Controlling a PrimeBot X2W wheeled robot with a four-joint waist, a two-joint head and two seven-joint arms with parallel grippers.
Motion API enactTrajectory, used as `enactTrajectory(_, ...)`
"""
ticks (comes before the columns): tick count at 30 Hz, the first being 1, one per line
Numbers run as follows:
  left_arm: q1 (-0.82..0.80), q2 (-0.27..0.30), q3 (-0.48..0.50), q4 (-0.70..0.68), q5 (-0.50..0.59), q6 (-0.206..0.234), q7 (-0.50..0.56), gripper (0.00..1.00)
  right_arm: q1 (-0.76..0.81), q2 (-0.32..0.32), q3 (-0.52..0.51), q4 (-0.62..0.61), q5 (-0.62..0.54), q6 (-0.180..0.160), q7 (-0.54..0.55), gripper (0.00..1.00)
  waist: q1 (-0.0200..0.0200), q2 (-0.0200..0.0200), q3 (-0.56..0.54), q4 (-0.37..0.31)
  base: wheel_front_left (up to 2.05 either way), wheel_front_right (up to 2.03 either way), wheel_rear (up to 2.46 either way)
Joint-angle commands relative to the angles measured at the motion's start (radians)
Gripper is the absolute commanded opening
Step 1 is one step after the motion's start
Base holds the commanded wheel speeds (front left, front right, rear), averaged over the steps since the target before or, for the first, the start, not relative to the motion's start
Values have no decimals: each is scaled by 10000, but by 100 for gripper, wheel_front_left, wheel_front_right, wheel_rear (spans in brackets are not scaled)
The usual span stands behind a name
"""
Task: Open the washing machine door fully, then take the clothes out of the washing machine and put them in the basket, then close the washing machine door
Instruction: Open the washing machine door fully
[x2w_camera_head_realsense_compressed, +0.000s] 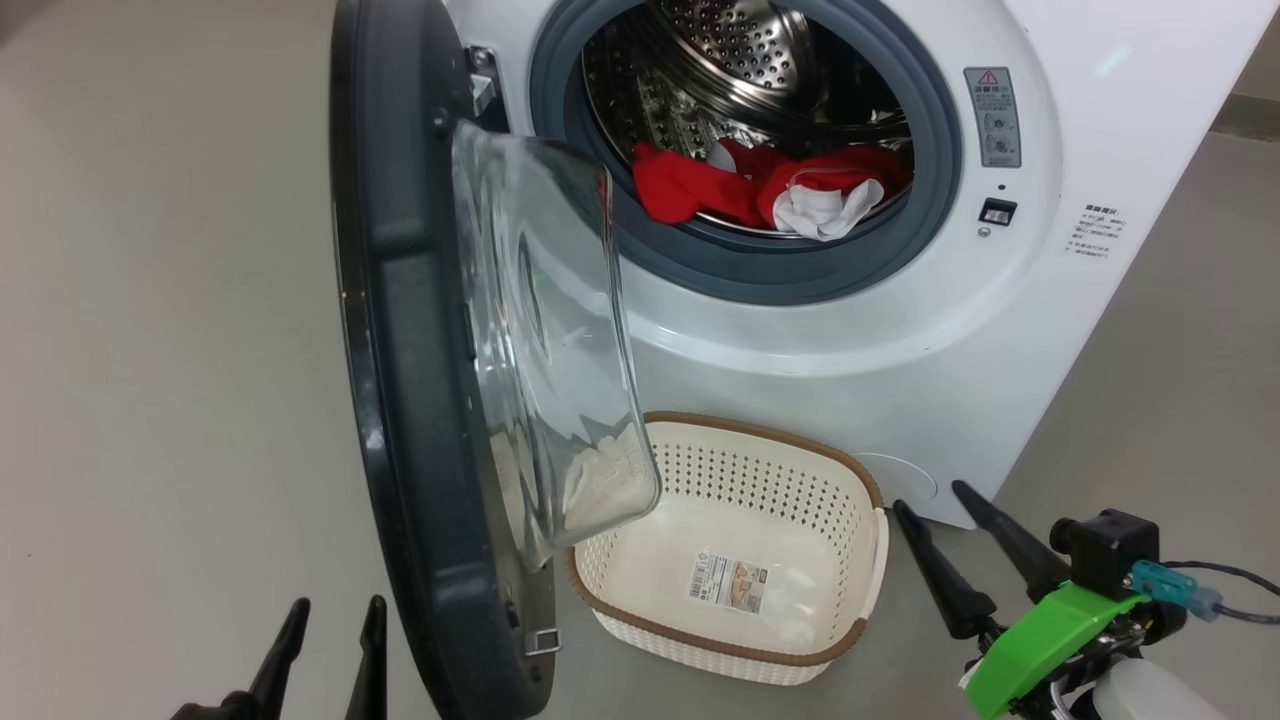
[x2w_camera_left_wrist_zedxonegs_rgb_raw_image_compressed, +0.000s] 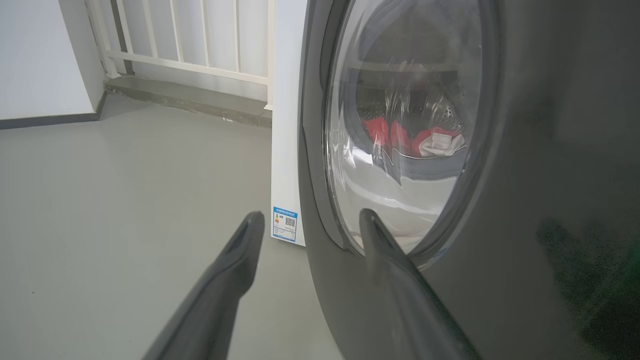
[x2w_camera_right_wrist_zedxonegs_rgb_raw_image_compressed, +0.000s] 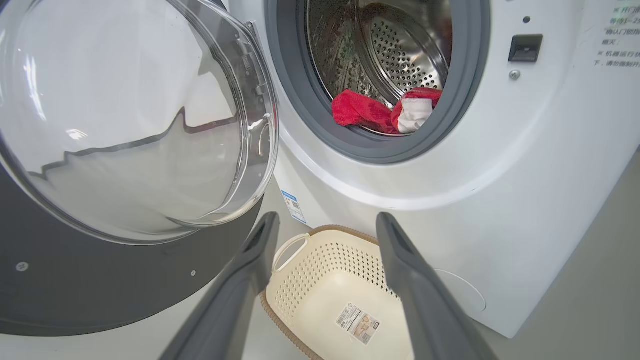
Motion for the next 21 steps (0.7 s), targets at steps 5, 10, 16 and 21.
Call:
enactTrajectory(5,-296,57,337,-199,-3,-58,-120,100,575,432,-1403,-998,-1634,6,-119,100,0,0,31,32,0,0,0)
enactTrajectory(10,-303,54,315,-214,6,-58,-120,100,991,837,-2205,-1449,-2418,6,-119,100,0,0,24,71,0,0,0)
enactTrajectory(16,-288,48,287,-157,23,-58,-120,100,1583,1190,-2731,-1257,-3052,6,-119,100,0,0,-57,139,0,0,0)
enactTrajectory(21,-246,46,282,-136,29,-58,-120,100,1802,1374,-2859,-1041,-3228,6,-120,100,0,0,-119,151,0,0,0)
